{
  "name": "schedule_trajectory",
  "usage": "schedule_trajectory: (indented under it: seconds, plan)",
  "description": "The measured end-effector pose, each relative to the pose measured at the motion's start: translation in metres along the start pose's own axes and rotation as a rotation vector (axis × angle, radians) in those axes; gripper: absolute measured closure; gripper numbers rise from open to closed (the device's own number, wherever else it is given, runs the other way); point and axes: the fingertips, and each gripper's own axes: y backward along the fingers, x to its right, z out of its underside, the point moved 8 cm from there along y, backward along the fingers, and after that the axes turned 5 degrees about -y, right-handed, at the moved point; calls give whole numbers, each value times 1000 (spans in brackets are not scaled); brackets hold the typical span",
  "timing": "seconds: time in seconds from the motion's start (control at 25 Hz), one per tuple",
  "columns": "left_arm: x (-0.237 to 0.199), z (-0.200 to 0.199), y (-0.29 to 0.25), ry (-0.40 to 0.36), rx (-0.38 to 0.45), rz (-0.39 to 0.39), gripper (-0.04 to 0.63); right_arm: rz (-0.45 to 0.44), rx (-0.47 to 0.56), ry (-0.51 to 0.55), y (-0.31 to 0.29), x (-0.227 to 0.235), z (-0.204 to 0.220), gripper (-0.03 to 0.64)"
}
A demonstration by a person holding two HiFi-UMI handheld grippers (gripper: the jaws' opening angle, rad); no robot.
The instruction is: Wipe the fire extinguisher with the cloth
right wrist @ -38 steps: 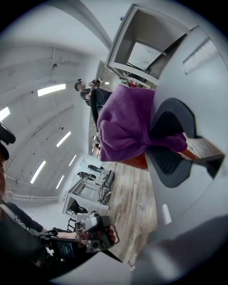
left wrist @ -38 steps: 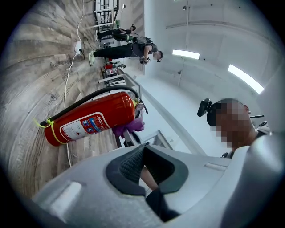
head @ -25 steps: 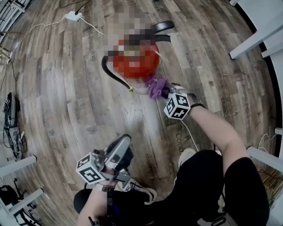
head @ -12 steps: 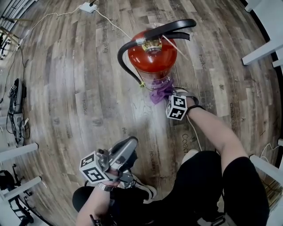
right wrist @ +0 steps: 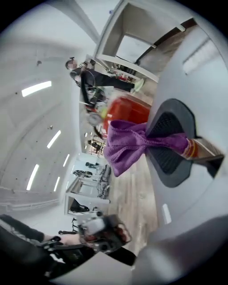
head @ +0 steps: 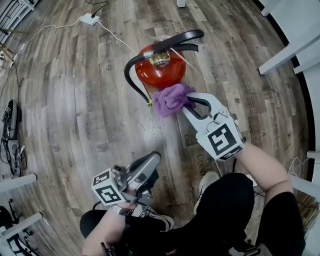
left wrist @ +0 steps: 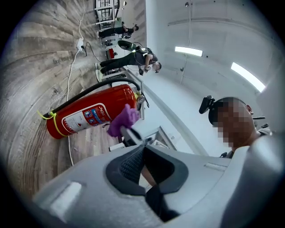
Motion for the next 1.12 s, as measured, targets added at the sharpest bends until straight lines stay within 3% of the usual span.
schedule_trajectory:
  seconds: [0.16, 0.24, 0.4, 0.52, 0.84, 1.12]
  plan:
    - [7, 1, -9, 8, 1, 30, 598, 40, 101, -43, 25, 14, -71, 558]
    - [9, 0, -8, 8, 6, 35, 598, 38, 79, -96, 24, 15, -79, 558]
    - [10, -5, 2, 0, 15, 16, 598, -53, 57, -197, 3, 8, -66, 558]
    - [8, -6, 8, 2, 24, 1, 598, -90, -6, -282, -19, -5, -39, 558]
    - [6, -5, 18, 15, 26, -11, 598, -148, -230, -650, -98, -35, 68, 558]
    - [2, -5, 39, 28, 39, -58, 598, -42, -473, -805, -164, -60, 161, 558]
